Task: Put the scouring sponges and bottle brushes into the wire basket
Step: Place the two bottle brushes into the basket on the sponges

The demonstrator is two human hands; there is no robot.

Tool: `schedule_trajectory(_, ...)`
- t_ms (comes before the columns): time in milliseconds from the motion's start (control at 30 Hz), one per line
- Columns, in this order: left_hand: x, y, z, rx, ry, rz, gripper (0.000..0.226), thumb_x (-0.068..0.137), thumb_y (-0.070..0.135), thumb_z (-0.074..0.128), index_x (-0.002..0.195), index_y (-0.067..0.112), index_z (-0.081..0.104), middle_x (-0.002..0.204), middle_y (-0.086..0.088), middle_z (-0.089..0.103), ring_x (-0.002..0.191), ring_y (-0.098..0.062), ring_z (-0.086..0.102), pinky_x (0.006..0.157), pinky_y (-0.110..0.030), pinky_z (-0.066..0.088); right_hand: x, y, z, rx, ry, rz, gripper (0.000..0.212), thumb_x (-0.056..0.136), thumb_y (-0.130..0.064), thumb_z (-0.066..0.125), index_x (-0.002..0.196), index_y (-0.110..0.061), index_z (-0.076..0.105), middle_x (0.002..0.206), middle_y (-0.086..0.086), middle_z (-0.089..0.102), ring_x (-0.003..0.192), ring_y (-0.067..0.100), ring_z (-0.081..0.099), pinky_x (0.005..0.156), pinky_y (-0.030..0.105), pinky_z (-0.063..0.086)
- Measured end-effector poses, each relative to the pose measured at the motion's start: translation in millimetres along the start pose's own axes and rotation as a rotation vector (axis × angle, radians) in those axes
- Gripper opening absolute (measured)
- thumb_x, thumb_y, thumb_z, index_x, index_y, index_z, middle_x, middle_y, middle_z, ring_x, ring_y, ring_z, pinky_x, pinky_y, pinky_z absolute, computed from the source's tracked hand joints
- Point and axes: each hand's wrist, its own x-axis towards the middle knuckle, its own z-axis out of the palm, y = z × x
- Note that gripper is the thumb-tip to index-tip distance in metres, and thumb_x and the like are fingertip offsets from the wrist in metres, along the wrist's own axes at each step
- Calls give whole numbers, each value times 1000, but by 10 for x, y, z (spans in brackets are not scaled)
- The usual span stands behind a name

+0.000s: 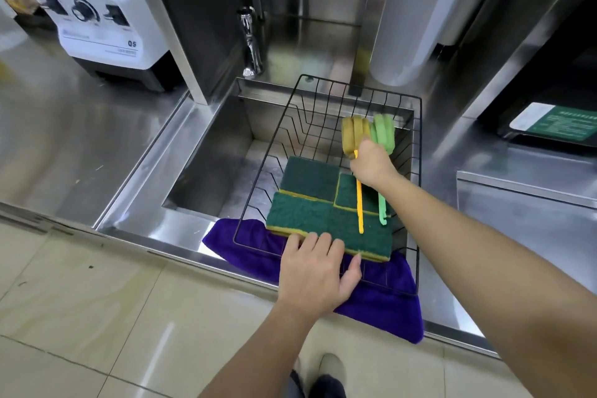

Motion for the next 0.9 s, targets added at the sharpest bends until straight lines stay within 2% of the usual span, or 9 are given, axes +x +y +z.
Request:
schedule_trajectory(67, 6, -3, 4, 10, -5, -1, 39, 90, 41, 49, 63, 13, 54, 59, -1, 52, 57, -22, 46, 58, -35, 37, 39, -19, 1, 39, 29, 9, 29, 87, 2, 47, 115, 9, 44, 108, 29, 59, 99, 43, 58, 73, 42, 47)
schedule_trajectory(167, -1, -1, 4, -4, -11, 3, 39, 90, 40, 49, 63, 13, 54, 59, -1, 52, 57, -22, 47, 58, -35, 38, 107, -58, 31, 128, 36, 47, 29, 88, 0, 50, 115, 7, 45, 111, 29, 59, 102, 42, 58, 78, 42, 48)
schedule_trajectory(267, 2, -2, 10, -10, -19, 2, 39, 90, 41, 48, 63, 13, 55, 59, -1, 52, 57, -22, 47, 58, -35, 38, 132, -65, 56, 150, -45, 66, 20, 91, -8, 51, 106, -1, 41, 97, 21, 56, 87, 32, 55, 70, 38, 46)
schedule_trajectory(367, 2, -7, 15, -11, -20, -1, 38, 89, 41, 48, 63, 13, 55, 59, -1, 52, 58, -21, 47, 58, -35, 37, 84, -74, 23, 176, -60, 64, 28, 93, -20, 51, 112, -1, 43, 79, 8, 53, 71, 24, 53, 57, 30, 41)
schedule_trajectory(467, 2, -10, 2, -11, -27, 5, 38, 89, 41, 48, 64, 13, 56, 59, -2, 52, 58, -22, 48, 58, -35, 37, -14, -79, -35, 241, 14, 22, 35, 93, -25, 51, 119, -1, 46, 92, 12, 60, 83, 28, 59, 76, 40, 51)
schedule_trajectory(533, 12, -14, -7, -15, -45, 6, 39, 89, 41, 47, 64, 13, 56, 59, -2, 53, 58, -22, 48, 58, -35, 37, -122, -87, -102, 256, 62, 1, 38, 93, -23, 50, 124, -1, 47, 99, 14, 61, 91, 29, 59, 85, 42, 50)
schedule_trajectory(733, 39, -30, -80, -54, -184, 17, 41, 90, 42, 45, 65, 13, 60, 60, -2, 57, 59, -23, 51, 59, -36, 41, -622, -197, -486, 196, 52, -101, 25, 91, -22, 54, 109, -6, 60, 86, 7, 60, 62, 11, 51, 70, 30, 44)
schedule_trajectory(833, 60, -17, -181, -128, -275, -6, 41, 88, 43, 44, 72, 13, 65, 64, -2, 61, 62, -24, 57, 61, -35, 45, -993, -264, -795, 98, 118, -201, 28, 90, -26, 54, 113, -11, 60, 94, 3, 62, 65, 10, 52, 71, 27, 44)
schedule_trajectory(900, 98, 11, -255, -218, -286, -69, 40, 87, 45, 46, 88, 12, 69, 77, -2, 67, 74, -24, 61, 69, -36, 47, -1237, -295, -1054, 115, 181, -246, 27, 90, -27, 56, 113, -13, 61, 97, 1, 63, 75, 13, 56, 78, 33, 49)
